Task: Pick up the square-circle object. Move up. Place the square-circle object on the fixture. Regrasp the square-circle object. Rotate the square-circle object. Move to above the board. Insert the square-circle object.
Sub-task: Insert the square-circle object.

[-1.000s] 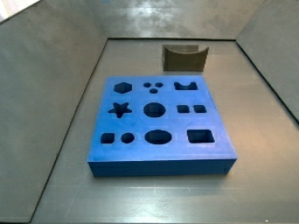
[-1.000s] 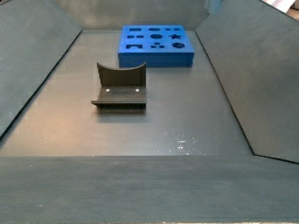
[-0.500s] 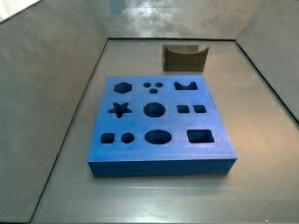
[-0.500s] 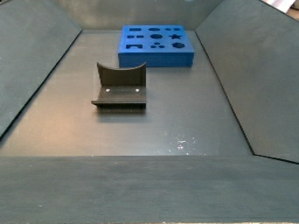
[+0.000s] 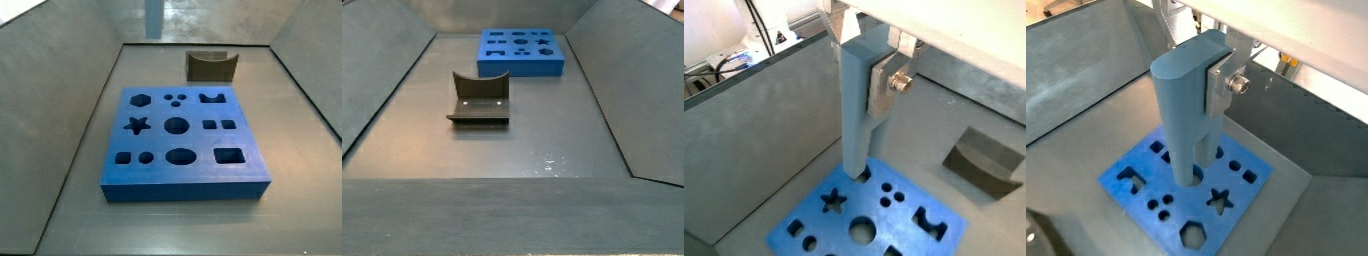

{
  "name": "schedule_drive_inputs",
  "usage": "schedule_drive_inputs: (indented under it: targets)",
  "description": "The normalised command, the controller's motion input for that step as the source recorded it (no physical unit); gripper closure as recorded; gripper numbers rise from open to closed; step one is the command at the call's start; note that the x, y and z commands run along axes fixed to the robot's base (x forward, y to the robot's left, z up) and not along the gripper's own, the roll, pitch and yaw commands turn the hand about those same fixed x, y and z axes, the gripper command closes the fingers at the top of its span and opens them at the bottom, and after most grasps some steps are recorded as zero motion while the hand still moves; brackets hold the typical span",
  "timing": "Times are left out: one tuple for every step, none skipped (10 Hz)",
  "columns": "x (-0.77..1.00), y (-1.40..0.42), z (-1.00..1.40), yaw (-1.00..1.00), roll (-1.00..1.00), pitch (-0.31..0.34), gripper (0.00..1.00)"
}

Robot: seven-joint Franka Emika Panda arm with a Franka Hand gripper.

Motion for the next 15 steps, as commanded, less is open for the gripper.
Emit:
schedule_drive_inputs:
  targets:
    - [0.00,0.00,0.00,0.00,0.00,-0.023,1.00]
    - [0.00,0.00,-0.04,-0.19,0.00,0.000,1.00]
    - [0.00,-0.19,-0.19,-0.56,0.00,-0.023,1.00]
    - [0.00,-0.26,-0.29,-0.89,0.00,-0.059,1.00]
    - [0.00,-0.25,-0.29,-0.91,0.00,-0.046,1.00]
    - [0.00,-0.20,-0.34,-0.95,0.00,-0.044,1.00]
    - [0.00,-0.16,-0.40,-0.96,0.00,-0.059,1.00]
    - [0.00,-0.17,-0.41,-0.96,0.00,-0.063,1.00]
    - [0.00,-0.13,-0.43,-0.98,0.00,-0.051,1.00]
    - [0.00,0.00,-0.47,-1.00,0.00,-0.023,1.00]
    - [0.00,0.00,-0.47,-1.00,0.00,-0.023,1.00]
    - [-0.10,-0.29,-0.23,-0.76,0.00,0.000,1.00]
    - [-0.15,-0.26,-0.17,-0.74,0.02,0.000,1.00]
    - [-0.10,-0.14,-0.22,-0.86,0.00,0.000,1.00]
    - [0.00,0.00,-0.15,-1.00,0.00,0.000,1.00]
